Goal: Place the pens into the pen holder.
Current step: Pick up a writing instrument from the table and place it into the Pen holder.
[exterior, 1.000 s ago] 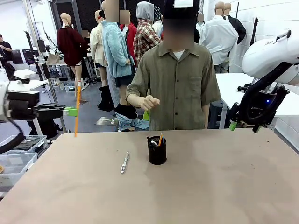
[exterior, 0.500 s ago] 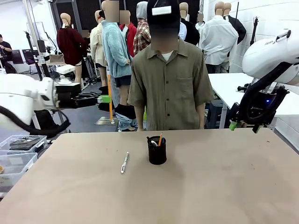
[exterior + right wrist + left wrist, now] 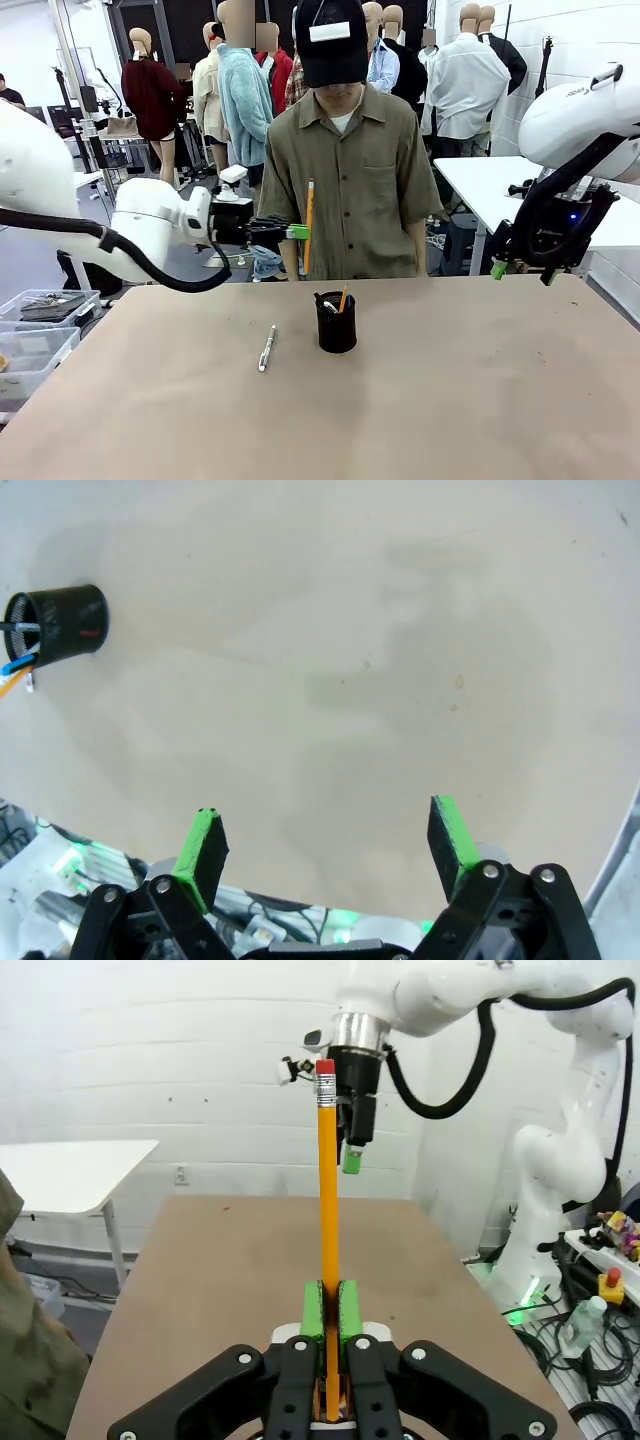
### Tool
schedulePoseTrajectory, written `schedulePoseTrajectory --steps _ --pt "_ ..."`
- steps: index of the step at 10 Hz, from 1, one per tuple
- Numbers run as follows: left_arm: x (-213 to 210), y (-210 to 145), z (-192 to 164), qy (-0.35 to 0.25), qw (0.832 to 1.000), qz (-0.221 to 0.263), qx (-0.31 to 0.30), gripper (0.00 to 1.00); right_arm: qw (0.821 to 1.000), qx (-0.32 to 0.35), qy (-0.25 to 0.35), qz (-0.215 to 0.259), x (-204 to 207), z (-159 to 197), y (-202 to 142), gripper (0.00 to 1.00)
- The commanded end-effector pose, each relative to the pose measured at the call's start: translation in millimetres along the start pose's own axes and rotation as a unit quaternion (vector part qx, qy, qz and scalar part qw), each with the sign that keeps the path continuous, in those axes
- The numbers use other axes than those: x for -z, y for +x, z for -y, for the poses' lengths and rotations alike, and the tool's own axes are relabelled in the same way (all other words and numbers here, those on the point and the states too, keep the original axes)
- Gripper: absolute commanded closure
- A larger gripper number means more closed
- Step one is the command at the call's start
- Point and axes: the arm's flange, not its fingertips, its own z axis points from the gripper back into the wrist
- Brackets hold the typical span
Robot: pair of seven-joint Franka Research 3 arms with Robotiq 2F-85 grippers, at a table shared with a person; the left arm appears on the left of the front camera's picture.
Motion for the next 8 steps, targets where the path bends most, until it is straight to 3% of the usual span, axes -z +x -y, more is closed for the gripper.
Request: schedulePoseTrajectory --steps 1,2,4,6,8 --pt "13.8 1.7 -19.0 0.015 1.0 0.02 -0.006 1.0 1.0 0.003 -0.009 0.0 1.0 -0.4 -0.8 0.0" --pt "0.0 0.0 0.0 0.0 1.0 0.0 0.0 1.0 1.0 0.003 -0.009 0.0 1.0 -0.4 -0.8 0.0" --pt "0.0 0.0 0.0 0.0 1.0 0.0 0.0 1.0 1.0 0.003 -0.009 0.0 1.0 -0.4 -0.8 0.0" --pt "12.8 -11.6 -7.8 0.012 1.0 -0.02 0.018 1.0 1.0 0.003 -0.009 0.0 1.0 -0.4 -0.8 0.0" --pt "24.1 -23.2 -19.9 -0.003 1.0 -0.005 0.006 1.0 1.0 0.003 -0.009 0.0 1.0 -0.4 -0.8 0.0"
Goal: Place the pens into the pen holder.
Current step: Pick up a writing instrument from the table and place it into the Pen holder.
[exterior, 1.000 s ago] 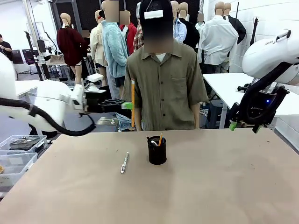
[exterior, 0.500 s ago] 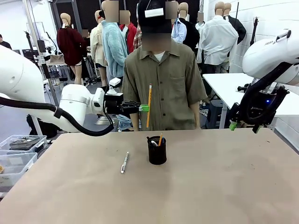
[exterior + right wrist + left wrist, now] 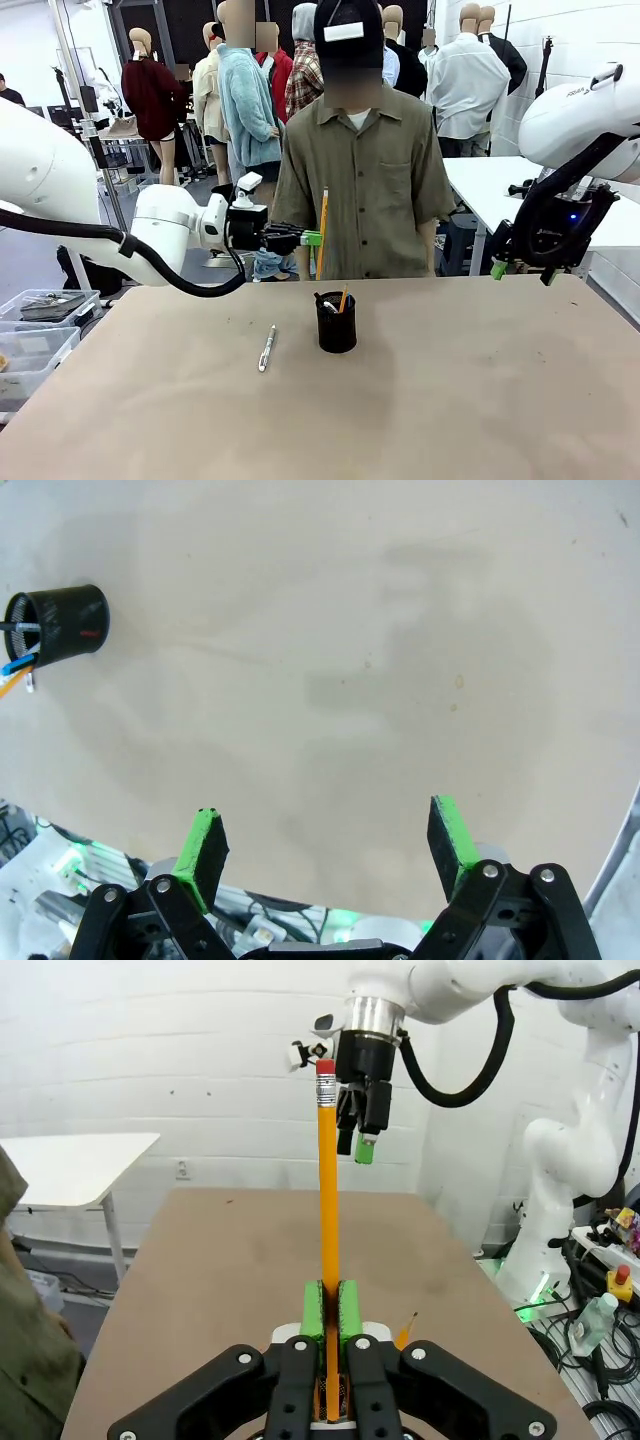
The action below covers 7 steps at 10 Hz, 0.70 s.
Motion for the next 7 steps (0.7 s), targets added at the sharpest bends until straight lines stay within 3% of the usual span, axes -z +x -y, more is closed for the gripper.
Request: schedulePoseTrajectory --steps 1,7 --pt "11.6 -11.5 -15.5 -0.005 1.0 -0.004 0.021 1.0 1.0 0.003 -0.009 0.0 1.1 -0.4 -0.8 0.0" --pt "38.2 -41.7 -36.0 -0.032 0.999 0.006 0.0 1.0 1.0 0.003 -0.009 0.0 1.1 -0.4 -0.8 0.0"
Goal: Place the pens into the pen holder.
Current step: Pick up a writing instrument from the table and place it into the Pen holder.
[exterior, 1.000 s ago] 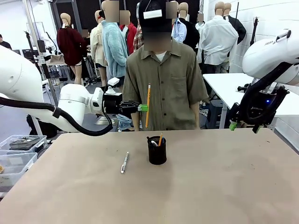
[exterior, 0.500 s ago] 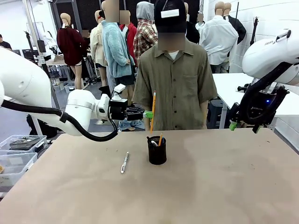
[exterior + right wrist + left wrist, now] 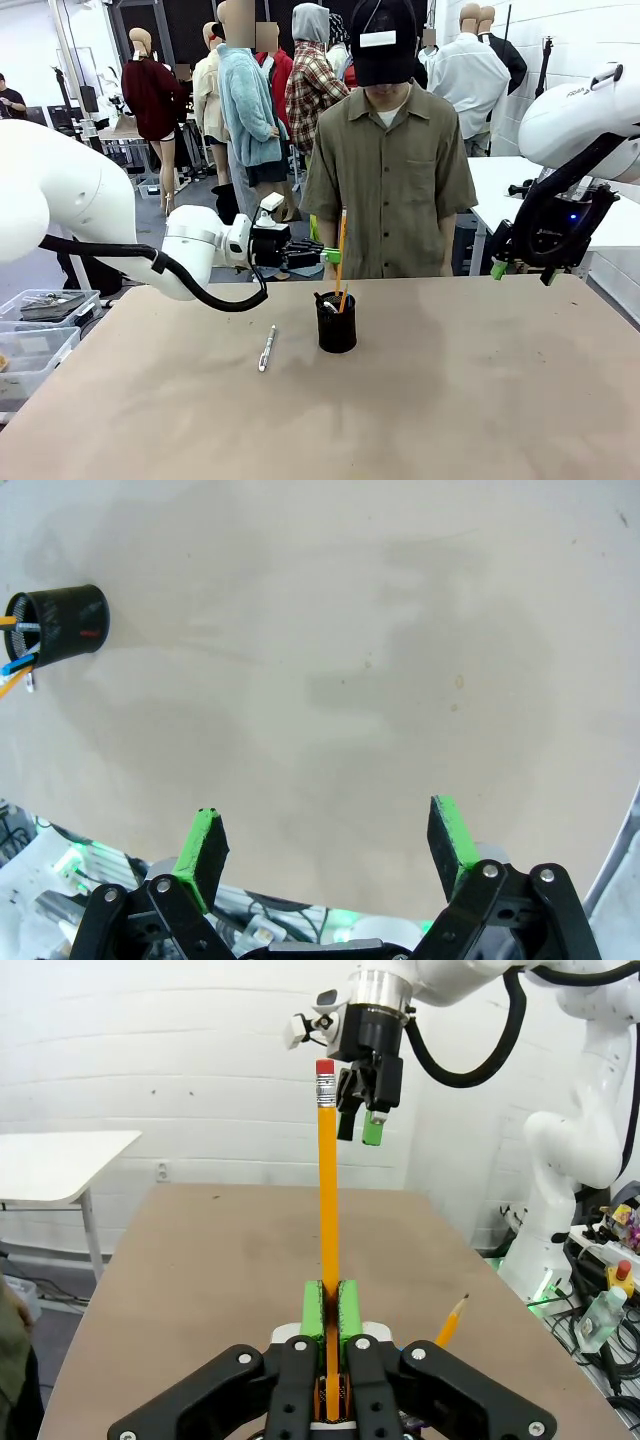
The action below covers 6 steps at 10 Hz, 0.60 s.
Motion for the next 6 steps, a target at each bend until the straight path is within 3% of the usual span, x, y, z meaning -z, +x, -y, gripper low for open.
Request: schedulePoseTrajectory --steps 1,4,5,6 --pt "2.0 -1.8 -8.7 -0.005 1.0 -0.012 0.006 1.0 1.0 0.003 -0.009 0.0 1.1 -0.4 -0.8 0.0" --pt "3.5 -9.2 -11.5 -0.017 0.999 -0.028 -0.014 1.0 1.0 0.003 -0.009 0.0 1.1 -0.4 -0.8 0.0" --pt "3.7 -8.6 -8.9 -0.018 0.999 -0.03 -0.017 0.89 1.0 0.003 -0.009 0.0 1.1 -0.4 -0.8 0.0" --pt "3.5 -8.1 -7.3 -0.018 0.999 -0.035 -0.018 0.7 1.0 0.003 -0.009 0.0 1.1 -0.4 -0.8 0.0"
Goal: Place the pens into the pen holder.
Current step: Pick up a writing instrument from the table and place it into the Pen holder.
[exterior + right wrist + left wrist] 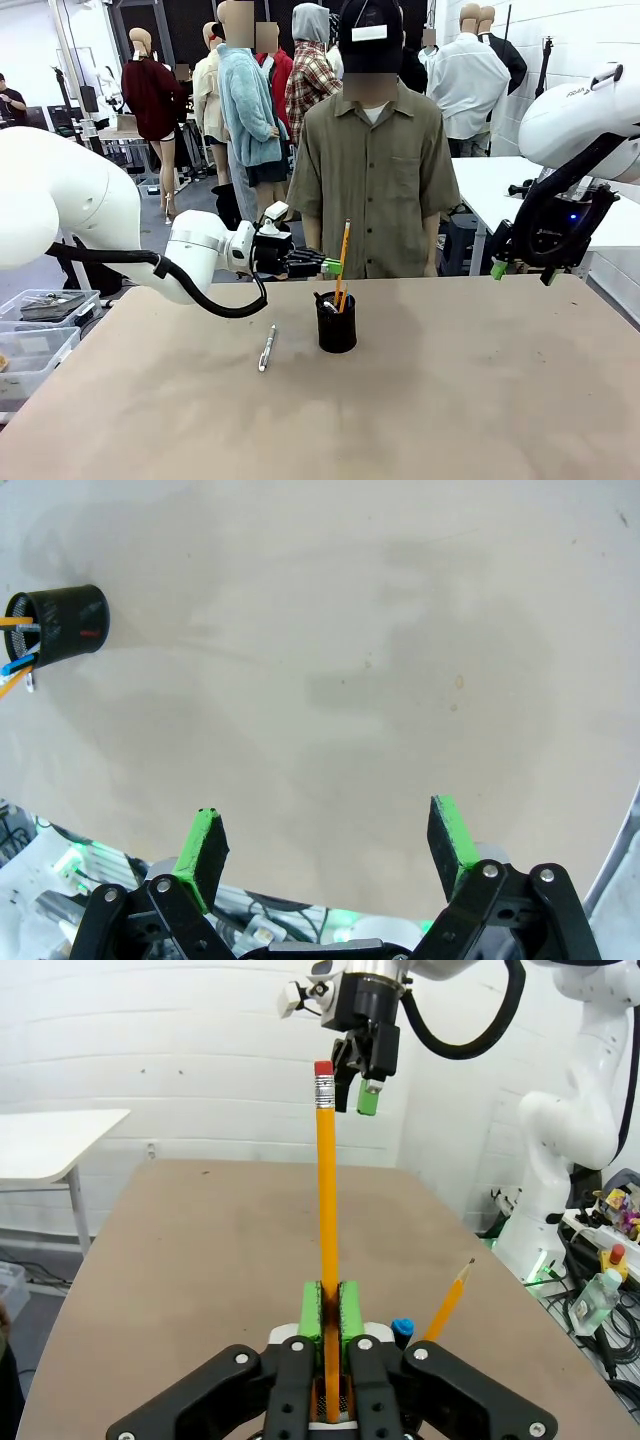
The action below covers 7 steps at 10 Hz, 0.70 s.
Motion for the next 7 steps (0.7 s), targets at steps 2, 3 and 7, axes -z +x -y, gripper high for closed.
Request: schedulePoseTrajectory --steps 2,3,7 --pt "-0.4 9.0 -0.7 -0.009 1.0 -0.013 -0.009 0.31 1.0 0.003 -0.009 0.0 1.1 -0.4 -0.8 0.0" --pt "-4.2 11.5 2.9 -0.003 1.0 -0.011 -0.017 0.14 1.0 0.003 -0.009 0.0 1.1 -0.4 -0.8 0.0" --pt "-30.7 56.3 52.1 0.133 0.989 -0.065 -0.019 0.14 1.0 0.003 -0.009 0.0 1.1 -0.4 -0.8 0.0"
